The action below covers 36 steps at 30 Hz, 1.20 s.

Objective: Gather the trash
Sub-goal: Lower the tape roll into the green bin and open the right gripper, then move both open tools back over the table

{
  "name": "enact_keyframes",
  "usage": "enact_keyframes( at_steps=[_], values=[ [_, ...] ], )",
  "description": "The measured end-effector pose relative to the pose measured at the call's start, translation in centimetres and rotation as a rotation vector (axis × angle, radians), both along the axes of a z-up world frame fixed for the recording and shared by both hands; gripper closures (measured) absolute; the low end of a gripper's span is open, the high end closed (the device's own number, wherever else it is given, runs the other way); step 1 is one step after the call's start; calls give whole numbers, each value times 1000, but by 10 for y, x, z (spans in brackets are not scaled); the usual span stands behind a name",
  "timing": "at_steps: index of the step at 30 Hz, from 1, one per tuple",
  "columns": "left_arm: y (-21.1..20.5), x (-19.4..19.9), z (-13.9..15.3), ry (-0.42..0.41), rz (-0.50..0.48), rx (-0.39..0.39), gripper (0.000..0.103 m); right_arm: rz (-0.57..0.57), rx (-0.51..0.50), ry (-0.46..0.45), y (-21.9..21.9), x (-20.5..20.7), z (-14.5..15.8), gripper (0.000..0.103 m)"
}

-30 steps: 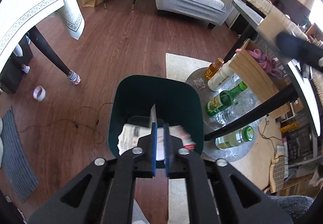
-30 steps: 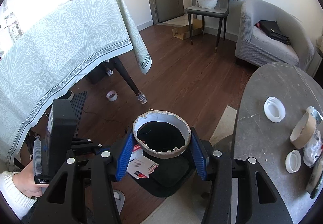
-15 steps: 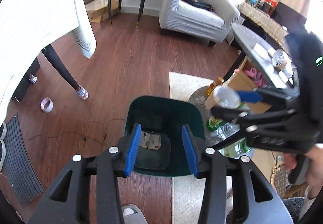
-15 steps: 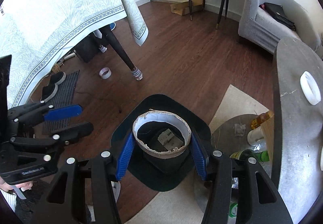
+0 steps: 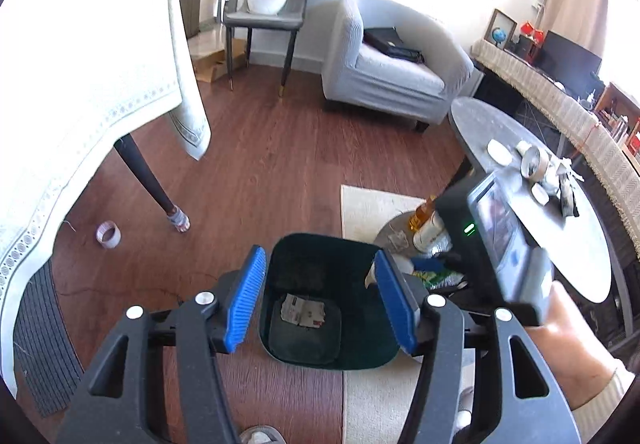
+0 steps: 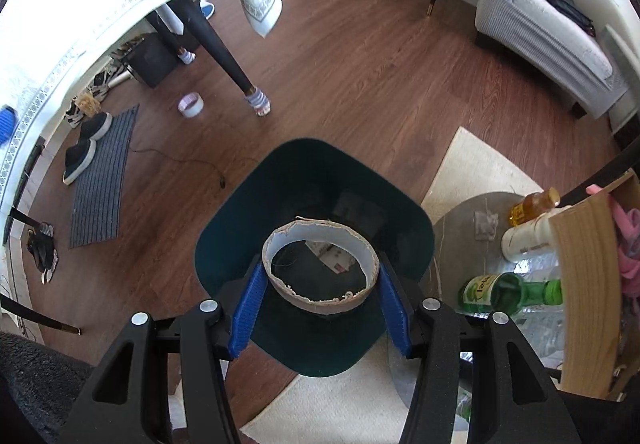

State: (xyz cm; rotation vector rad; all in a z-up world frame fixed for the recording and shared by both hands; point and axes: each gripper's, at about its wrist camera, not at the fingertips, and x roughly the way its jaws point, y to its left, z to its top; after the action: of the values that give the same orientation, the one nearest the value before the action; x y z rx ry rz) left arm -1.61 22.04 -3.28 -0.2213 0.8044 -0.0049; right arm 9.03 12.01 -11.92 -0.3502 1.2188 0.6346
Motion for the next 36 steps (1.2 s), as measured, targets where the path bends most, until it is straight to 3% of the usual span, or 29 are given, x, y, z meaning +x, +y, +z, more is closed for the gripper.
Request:
enact_keyframes(
  at_steps=[10,14,16,27,36],
  values=[
    [8,-4,11,-34,60,-7,33,19,-62,29,6,2,-33,47],
    [10,-5,18,-59,64,-14,27,36,-87,36,10,-1,-37,34],
    [10,-6,21,-72,63,-3,26,42,-83,33,11,-3,-34,34],
    [10,-12,36,-125,82,-23,26,46,25,-21,7,-7,5,34],
    [-3,-14,49,-179,60,-10,26,49,155,-182,-7,-16,70,34]
  ],
)
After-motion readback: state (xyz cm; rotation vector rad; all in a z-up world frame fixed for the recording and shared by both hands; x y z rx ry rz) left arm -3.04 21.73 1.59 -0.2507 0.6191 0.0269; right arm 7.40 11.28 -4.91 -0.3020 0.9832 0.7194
